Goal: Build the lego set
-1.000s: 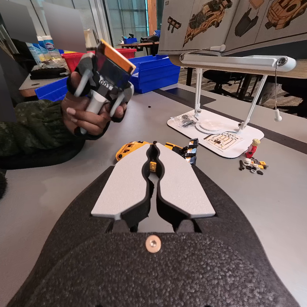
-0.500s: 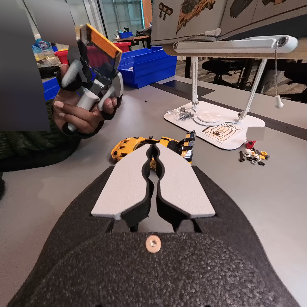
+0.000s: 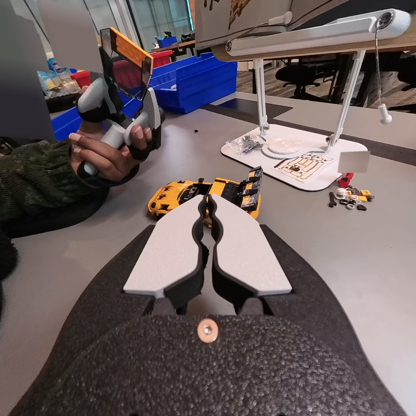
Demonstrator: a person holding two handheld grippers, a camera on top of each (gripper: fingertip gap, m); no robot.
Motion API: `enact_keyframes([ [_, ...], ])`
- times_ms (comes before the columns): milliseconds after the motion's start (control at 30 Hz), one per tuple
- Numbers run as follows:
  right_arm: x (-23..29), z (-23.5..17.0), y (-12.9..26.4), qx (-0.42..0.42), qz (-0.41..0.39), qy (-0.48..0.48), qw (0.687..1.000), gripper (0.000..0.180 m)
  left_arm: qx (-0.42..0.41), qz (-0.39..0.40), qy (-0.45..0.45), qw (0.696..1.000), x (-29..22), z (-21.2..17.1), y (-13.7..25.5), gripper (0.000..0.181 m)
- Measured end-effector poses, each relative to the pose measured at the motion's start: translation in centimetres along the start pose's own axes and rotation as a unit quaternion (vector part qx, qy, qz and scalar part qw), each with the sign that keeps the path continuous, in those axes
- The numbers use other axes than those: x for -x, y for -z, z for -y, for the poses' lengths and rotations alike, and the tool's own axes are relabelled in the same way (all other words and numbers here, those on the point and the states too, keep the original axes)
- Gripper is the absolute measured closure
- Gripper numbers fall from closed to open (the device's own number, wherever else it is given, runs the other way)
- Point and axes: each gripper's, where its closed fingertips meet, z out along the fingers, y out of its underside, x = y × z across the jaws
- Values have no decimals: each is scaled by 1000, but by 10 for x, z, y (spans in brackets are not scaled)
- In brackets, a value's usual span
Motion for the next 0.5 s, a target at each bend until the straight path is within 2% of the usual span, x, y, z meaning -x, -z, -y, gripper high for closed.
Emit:
enact_keyframes([
  [500, -2, -1, 0, 4, -2, -5, 1000, 179, -11, 1, 6, 1000, 1, 3, 1, 128],
])
